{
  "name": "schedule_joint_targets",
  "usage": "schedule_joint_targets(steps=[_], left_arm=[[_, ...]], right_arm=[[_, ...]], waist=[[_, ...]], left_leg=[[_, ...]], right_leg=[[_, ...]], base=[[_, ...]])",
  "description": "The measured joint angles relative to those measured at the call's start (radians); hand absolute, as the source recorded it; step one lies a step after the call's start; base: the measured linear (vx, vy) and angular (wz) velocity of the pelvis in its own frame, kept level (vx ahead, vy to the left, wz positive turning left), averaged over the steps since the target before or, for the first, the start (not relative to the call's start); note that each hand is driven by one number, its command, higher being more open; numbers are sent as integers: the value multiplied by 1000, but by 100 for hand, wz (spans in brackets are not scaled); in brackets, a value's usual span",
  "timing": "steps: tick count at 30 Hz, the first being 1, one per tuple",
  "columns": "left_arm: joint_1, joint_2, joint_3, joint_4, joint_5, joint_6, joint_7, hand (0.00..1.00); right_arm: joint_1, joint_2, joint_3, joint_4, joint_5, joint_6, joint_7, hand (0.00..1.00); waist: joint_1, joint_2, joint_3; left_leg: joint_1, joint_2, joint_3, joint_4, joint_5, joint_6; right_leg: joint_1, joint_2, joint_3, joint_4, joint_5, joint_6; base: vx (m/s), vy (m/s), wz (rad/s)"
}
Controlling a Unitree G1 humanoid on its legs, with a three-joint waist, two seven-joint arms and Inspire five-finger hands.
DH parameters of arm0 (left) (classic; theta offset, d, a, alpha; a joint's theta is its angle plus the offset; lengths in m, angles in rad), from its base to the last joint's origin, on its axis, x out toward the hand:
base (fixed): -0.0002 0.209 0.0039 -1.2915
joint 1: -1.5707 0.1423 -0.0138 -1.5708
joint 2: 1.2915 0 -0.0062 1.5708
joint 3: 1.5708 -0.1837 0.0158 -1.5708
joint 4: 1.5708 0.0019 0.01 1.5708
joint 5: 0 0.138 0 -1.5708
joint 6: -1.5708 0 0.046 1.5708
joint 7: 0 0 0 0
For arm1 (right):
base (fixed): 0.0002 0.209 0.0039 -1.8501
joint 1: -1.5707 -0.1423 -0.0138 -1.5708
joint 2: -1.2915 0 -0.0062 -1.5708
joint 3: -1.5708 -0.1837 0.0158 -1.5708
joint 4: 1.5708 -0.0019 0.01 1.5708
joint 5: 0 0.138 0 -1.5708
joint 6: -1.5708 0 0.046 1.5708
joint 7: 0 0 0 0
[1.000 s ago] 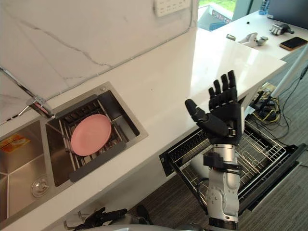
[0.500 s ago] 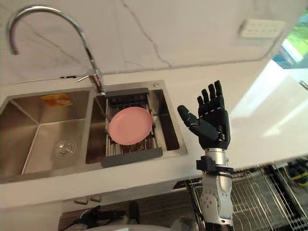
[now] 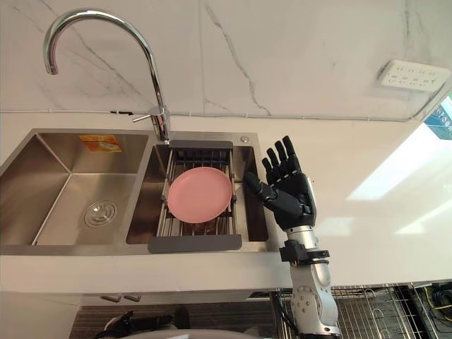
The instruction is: Walk over to the sink, pick up the cup, carry it to the dishwasher, place the cup inside the dishwasher, then close the dishwasher door
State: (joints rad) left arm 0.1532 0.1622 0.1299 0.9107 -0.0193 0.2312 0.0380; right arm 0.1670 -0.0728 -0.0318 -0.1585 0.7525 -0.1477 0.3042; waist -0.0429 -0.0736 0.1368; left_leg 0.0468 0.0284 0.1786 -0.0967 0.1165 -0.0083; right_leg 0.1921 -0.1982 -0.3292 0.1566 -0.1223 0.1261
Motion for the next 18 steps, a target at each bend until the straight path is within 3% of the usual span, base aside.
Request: schedule_joint_targets(steps=[8, 12, 18], left_arm=[[0, 11, -2, 0, -76, 24, -41, 100], [0, 15, -2, 6, -118, 25, -82, 100], [0, 16, -1, 9, -138, 28, -39, 100]], right_arm=[[-1, -10, 2, 27, -24, 24, -30, 100], [-24, -47, 22, 37, -230, 47, -131, 100], [-48, -149, 39, 39, -563, 83, -179, 100]], waist=[[5, 2, -3], [20, 4, -8], [24, 4, -10]], left_leg=[[-6, 0, -5, 0, 1, -2], [-20, -1, 21, 0, 2, -3], [-30, 1, 41, 0, 1, -8]], right_leg=[[-2, 0, -11, -4, 0, 0], [-8, 0, -12, -46, 2, 4], [-11, -3, -10, -78, 8, 15]], base=[[0, 0, 2], [-7, -6, -15], [3, -8, -8]])
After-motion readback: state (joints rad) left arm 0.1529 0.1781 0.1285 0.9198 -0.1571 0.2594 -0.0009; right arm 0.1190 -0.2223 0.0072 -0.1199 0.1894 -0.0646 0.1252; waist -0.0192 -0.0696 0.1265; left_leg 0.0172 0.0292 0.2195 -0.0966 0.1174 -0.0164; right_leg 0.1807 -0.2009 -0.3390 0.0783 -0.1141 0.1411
